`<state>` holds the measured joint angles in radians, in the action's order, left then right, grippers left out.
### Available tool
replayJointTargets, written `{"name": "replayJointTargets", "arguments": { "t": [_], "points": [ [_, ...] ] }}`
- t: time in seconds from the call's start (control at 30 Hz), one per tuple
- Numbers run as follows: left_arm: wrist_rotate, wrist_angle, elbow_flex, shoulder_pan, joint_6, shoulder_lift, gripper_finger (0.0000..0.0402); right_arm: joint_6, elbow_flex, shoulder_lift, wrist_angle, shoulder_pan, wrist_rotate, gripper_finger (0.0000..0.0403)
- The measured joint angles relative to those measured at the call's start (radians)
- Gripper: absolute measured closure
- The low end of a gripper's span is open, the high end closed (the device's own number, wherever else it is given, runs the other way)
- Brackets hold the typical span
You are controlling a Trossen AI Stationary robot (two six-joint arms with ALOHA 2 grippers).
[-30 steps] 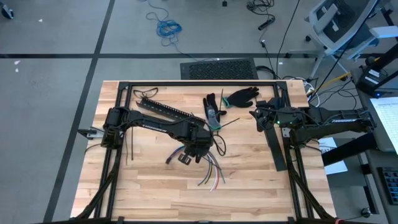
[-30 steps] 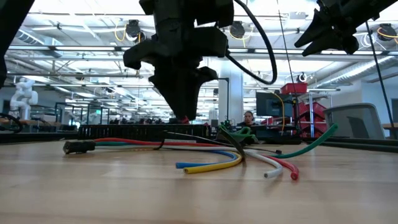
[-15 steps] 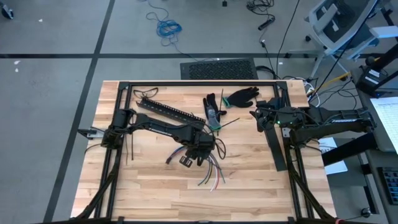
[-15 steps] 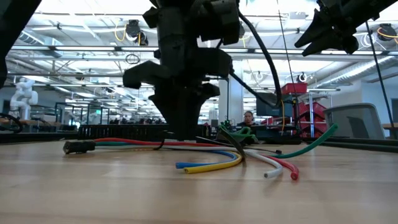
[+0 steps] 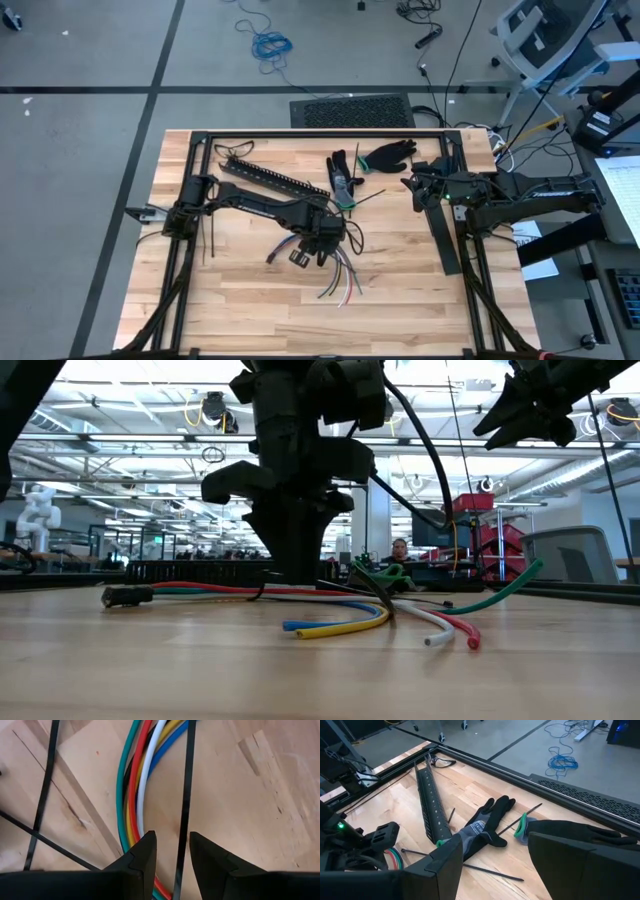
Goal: Ziptie cables
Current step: Wrap the cable wires with the black zip tie
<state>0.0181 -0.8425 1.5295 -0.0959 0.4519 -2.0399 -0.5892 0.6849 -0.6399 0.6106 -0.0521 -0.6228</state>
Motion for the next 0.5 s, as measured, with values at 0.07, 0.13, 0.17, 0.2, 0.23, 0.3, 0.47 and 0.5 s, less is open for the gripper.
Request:
{"name": "replayJointTargets", "arguments": {
  "t": [0.07,0.13,0.17,0.2,0.23,0.3,0.47,0.5],
  "points": [
    [0.000,0.004,0.000,0.000,0.000,0.000,0.0305,0.000,0.000,0.000,0.000,0.000,0.000,0.0188],
    [0.002,0.018,0.000,0.000,0.000,0.000,0.0325,0.000,0.000,0.000,0.000,0.000,0.000,0.0188],
    [0.003,0.027,0.000,0.000,0.000,0.000,0.0335,0.000,0.000,0.000,0.000,0.000,0.000,0.0188],
    [0.004,0.036,0.000,0.000,0.000,0.000,0.0344,0.000,0.000,0.000,0.000,0.000,0.000,0.0188],
    [0.004,0.041,0.000,0.000,0.000,0.000,0.0352,0.000,0.000,0.000,-0.001,0.000,0.000,0.0188],
    [0.005,0.049,0.000,0.000,0.000,0.000,0.0364,0.000,0.000,0.000,-0.001,0.000,0.000,0.0188],
    [0.005,0.050,0.000,0.000,0.000,0.000,0.0373,0.000,0.000,0.000,-0.001,0.000,0.000,0.0188],
    [0.005,0.049,0.000,0.000,0.000,0.000,0.0373,0.000,0.000,0.000,-0.001,0.000,0.000,0.0188]
  ]
}}
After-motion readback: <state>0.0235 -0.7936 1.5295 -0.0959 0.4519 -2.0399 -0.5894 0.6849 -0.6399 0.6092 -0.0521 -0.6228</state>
